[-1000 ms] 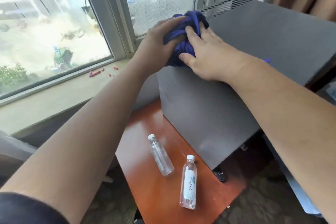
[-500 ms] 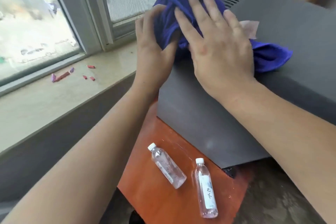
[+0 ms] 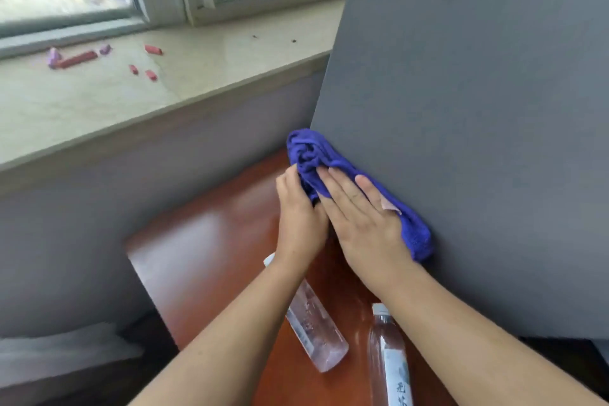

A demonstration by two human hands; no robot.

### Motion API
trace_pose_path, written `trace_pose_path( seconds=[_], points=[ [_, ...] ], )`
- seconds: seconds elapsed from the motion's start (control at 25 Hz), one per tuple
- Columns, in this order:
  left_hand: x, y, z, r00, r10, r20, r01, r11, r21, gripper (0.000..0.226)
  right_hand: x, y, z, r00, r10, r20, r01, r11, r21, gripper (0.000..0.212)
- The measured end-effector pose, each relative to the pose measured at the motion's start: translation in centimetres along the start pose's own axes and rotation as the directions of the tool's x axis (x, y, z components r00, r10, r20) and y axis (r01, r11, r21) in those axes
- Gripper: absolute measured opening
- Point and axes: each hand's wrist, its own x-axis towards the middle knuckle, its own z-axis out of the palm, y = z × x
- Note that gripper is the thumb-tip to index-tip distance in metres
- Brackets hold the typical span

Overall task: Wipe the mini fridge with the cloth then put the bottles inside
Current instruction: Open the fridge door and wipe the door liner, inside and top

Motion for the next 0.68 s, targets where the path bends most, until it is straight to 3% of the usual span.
trace_pose_path(
  seconds=[0.12,0.2,0.28,0.36,0.4,0.48,0.52,0.6,0.68],
  points=[
    [-0.9,-3.3,0.9,0.987,-0.147,0.067,0.143,0.988,0.056,0.029,-0.3,-2.1,3.9,0.993,-0.056,0.102,0.067,0.992,-0.106,0.062],
    [-0.9,-3.2,0.8,0.974,-0.207,0.089,0.199,0.976,0.085,0.025,-0.7,-2.1,4.9,0.991,-0.118,0.057,0.125,0.984,-0.125,0.065],
    [-1.2,-0.9,0.1,0.965,-0.246,0.093,0.238,0.967,0.087,0.022,-1.0,-0.9,3.0,0.996,-0.079,-0.045,0.082,0.995,0.05,0.052],
    [-1.5,3.5,-0.6,0.964,-0.239,0.117,0.231,0.97,0.079,0.022,-1.5,1.8,-1.2,1.0,-0.028,-0.008,0.029,0.984,0.176,0.044],
    [-1.4,6.1,-1.0,0.97,-0.214,0.115,0.207,0.976,0.069,0.022,-1.4,3.3,-3.4,0.996,-0.005,-0.085,0.021,0.983,0.185,0.045],
    [-0.4,12.4,-1.9,0.991,-0.121,0.062,0.119,0.992,0.037,0.024,-0.9,6.7,-9.0,0.998,0.054,-0.012,-0.046,0.925,0.378,0.049],
    [0.4,16.1,-2.5,0.998,-0.06,0.022,0.06,0.998,0.012,0.026,-0.4,8.7,-11.8,0.995,0.088,-0.042,-0.063,0.912,0.404,0.051],
    [2.2,22.9,-3.6,0.997,0.054,-0.055,-0.056,0.998,-0.041,0.029,0.8,12.3,-16.7,0.966,0.139,-0.216,-0.091,0.971,0.221,0.052],
    [3.4,28.2,-4.2,0.978,0.175,-0.113,-0.182,0.982,-0.052,0.035,0.7,15.2,-20.8,0.945,0.153,-0.289,-0.101,0.977,0.187,0.054]
  ],
)
